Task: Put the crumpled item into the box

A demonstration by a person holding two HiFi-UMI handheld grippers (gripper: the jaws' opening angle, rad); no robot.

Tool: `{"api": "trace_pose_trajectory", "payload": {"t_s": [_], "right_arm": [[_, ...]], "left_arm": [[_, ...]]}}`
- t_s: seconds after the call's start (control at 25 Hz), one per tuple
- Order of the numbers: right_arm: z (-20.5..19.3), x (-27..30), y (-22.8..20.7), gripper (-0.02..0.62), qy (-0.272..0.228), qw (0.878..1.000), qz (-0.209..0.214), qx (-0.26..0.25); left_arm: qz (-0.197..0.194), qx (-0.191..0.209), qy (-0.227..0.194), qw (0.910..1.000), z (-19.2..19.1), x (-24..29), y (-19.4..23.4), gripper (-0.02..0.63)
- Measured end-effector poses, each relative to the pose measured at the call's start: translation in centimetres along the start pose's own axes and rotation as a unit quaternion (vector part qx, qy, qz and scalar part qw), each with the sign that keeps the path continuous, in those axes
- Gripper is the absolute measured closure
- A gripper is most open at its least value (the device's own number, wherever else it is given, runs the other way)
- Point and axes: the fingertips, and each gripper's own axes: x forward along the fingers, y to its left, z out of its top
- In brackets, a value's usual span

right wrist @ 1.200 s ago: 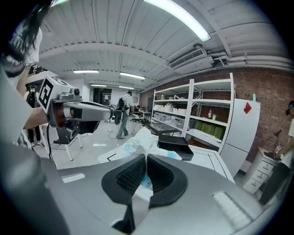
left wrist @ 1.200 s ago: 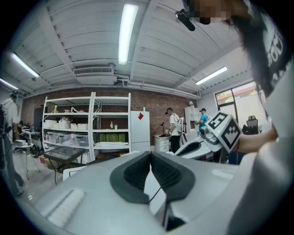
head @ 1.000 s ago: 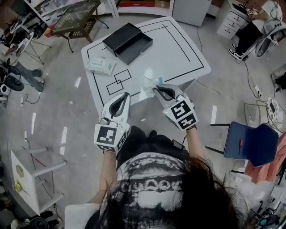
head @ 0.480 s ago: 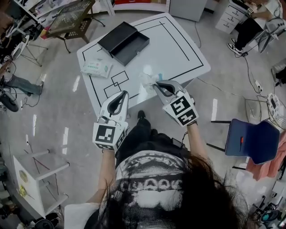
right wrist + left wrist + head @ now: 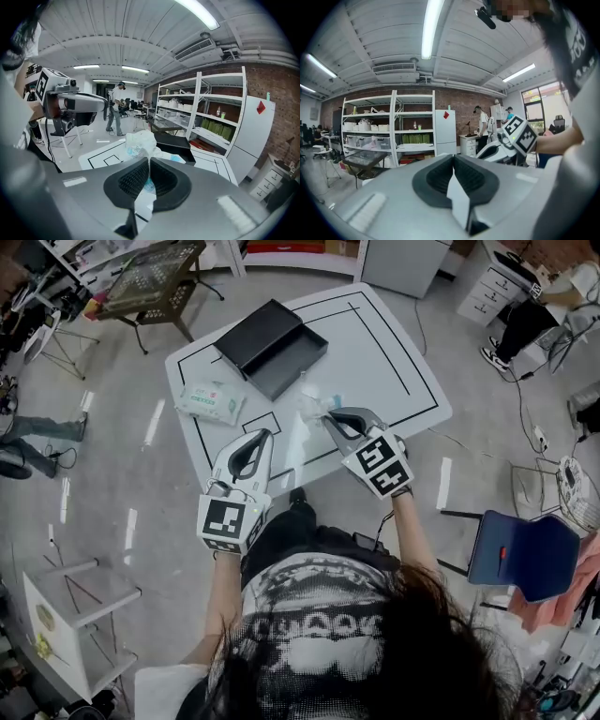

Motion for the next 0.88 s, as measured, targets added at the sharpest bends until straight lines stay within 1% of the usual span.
{"api": "trace_pose_trajectory", "payload": {"t_s": [0.24,0.44,0.88], "right_arm": [[1.4,5.5,-1.9,0.577,0.024,0.999,0.014,-0.026],[1.8,10.1,-3.3,0.577,0.054,0.997,0.027,-0.054],[1.2,19.9,-5.5,0.577,0.123,0.986,0.055,-0.099]], "left_arm": [[0.003,-0.005,-0.006,1.0,0.1,1.5,3.9,0.606],[0.004,-0.012,-0.008,0.9999,-0.1,2.3,6.5,0.606],[0.002,-0.022,-0.001,0.9998,-1.6,3.2,11.5,0.606]]}}
